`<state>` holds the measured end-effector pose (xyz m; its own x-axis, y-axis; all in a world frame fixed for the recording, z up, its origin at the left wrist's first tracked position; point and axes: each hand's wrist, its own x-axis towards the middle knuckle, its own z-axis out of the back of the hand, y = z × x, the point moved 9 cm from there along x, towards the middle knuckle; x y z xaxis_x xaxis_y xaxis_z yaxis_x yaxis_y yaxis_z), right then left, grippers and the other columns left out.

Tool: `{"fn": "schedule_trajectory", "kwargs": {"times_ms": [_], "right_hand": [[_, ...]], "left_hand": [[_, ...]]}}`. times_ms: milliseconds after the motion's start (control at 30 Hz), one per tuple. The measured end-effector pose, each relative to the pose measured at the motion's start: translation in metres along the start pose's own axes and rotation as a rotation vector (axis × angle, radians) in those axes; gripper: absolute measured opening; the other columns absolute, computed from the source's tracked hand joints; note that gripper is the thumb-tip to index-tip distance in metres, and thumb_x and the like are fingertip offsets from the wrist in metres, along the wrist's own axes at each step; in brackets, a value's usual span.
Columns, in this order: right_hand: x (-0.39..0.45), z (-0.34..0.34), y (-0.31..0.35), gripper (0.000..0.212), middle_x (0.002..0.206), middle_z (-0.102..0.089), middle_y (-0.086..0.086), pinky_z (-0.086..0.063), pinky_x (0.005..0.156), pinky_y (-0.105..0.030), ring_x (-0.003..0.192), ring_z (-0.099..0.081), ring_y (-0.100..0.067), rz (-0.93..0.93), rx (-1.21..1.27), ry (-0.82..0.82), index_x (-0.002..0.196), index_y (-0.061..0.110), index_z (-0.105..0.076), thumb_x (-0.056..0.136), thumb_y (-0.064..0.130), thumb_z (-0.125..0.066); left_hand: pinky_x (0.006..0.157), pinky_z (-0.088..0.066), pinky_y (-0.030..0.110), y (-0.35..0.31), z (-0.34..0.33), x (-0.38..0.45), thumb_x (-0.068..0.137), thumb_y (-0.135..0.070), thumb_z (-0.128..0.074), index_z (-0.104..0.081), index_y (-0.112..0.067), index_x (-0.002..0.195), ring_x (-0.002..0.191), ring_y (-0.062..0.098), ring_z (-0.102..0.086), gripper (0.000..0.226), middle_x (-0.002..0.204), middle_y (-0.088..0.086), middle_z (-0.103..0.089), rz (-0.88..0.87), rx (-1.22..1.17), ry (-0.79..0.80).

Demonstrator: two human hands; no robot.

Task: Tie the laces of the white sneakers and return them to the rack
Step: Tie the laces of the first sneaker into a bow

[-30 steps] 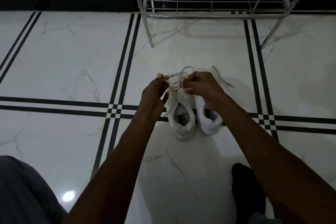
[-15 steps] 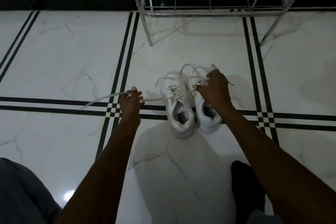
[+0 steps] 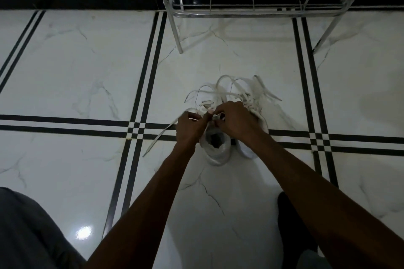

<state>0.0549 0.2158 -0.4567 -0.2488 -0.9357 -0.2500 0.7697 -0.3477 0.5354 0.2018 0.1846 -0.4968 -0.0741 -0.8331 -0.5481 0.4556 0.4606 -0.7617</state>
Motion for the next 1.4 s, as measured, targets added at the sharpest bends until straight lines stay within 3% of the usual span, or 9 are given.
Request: {"fn": "schedule_trajectory", "kwargs": {"times_ms": [167,500,600,733,900,1033,1100,1233,1400], "right_hand": [[-0.006,-0.005,-0.002,0.018,0.098,-0.078,-0.007,-0.06,0.082,-0.04,0.089,-0.072,-0.021,-0.002,0.209,-0.132,0.101,0.015,-0.078,0.085,0.02,-0.07],[0.009,-0.013,-0.025,0.015,0.083,-0.078,-0.011,-0.064,0.07,-0.045,0.073,-0.076,-0.023,-0.115,0.506,-0.067,0.086,0.006,-0.078,0.09,0.018,-0.069],[0.008,-0.02,-0.036,0.022,0.087,-0.077,-0.015,-0.063,0.074,-0.049,0.079,-0.076,-0.028,-0.234,0.621,-0.006,0.073,0.012,-0.074,0.092,0.015,-0.063],[0.01,-0.032,-0.04,0.013,0.095,-0.073,-0.024,-0.061,0.081,-0.053,0.089,-0.074,-0.036,-0.404,0.821,0.058,0.076,0.002,-0.068,0.085,0.01,-0.064],[0.001,-0.045,-0.04,0.027,0.083,-0.074,-0.006,-0.055,0.07,-0.032,0.081,-0.068,-0.021,-0.564,1.06,0.02,0.079,0.01,-0.07,0.096,0.025,-0.056],[0.008,-0.048,-0.021,0.038,0.1,-0.074,-0.006,-0.052,0.066,-0.024,0.078,-0.066,-0.014,-0.513,1.494,0.016,0.106,0.005,-0.07,0.101,0.036,-0.048],[0.011,-0.046,-0.015,0.032,0.105,-0.075,-0.01,-0.052,0.068,-0.022,0.089,-0.07,-0.016,-0.449,1.628,0.015,0.098,0.006,-0.059,0.104,0.033,-0.043],[0.006,-0.05,-0.028,0.026,0.059,-0.056,-0.001,-0.052,0.061,-0.028,0.065,-0.062,-0.018,-0.585,1.711,-0.143,0.081,0.015,-0.047,0.105,0.025,-0.043],[0.005,-0.056,-0.037,0.023,0.049,-0.041,0.002,-0.041,0.048,-0.023,0.051,-0.046,-0.014,-0.657,1.758,-0.271,0.087,0.017,-0.048,0.106,0.025,-0.037]], "left_hand": [[0.084,-0.06,0.038,-0.012,0.003,0.005,0.092,-0.025,-0.072,-0.071,-0.011,0.094,0.083,0.017,-0.067,0.014,0.085,0.001,-0.07,-0.098,0.019,-0.016],[0.087,-0.057,0.037,-0.015,0.02,0.021,0.102,-0.03,-0.056,-0.06,-0.006,0.115,0.1,0.022,-0.065,0.027,0.106,0.008,-0.067,-0.145,-0.034,-0.091],[0.079,-0.056,0.027,-0.006,0.015,0.017,0.104,-0.022,-0.054,-0.057,-0.01,0.113,0.096,0.017,-0.067,0.015,0.101,0.004,-0.068,-0.131,-0.201,-0.096],[0.089,-0.059,0.038,0.015,0.007,0.021,0.106,-0.022,-0.049,-0.056,-0.013,0.106,0.099,0.024,-0.074,0.011,0.101,0.01,-0.077,0.004,-0.525,-0.075],[0.094,-0.058,0.042,0.028,0.0,0.027,0.11,-0.025,-0.038,-0.068,0.001,0.112,0.108,0.034,-0.07,0.039,0.114,0.021,-0.073,0.174,-0.769,0.051],[0.078,-0.054,0.036,0.029,0.001,0.028,0.109,-0.021,-0.037,-0.069,-0.02,0.06,0.065,0.016,-0.068,0.059,0.062,-0.001,-0.07,0.213,-0.865,0.062],[0.066,-0.051,0.029,0.033,0.002,0.03,0.109,-0.016,-0.037,-0.061,-0.016,0.062,0.053,0.012,-0.06,0.052,0.051,-0.003,-0.061,0.234,-0.943,0.037],[0.066,-0.046,0.03,0.037,0.006,0.029,0.109,-0.011,-0.034,-0.044,-0.014,0.063,0.054,0.015,-0.044,0.047,0.04,-0.002,-0.043,0.281,-1.031,-0.042],[0.107,-0.043,0.047,0.044,0.006,0.029,0.106,-0.008,-0.034,-0.047,-0.012,0.066,0.065,0.018,-0.048,0.042,0.062,0.003,-0.047,0.338,-1.071,-0.107]]}}
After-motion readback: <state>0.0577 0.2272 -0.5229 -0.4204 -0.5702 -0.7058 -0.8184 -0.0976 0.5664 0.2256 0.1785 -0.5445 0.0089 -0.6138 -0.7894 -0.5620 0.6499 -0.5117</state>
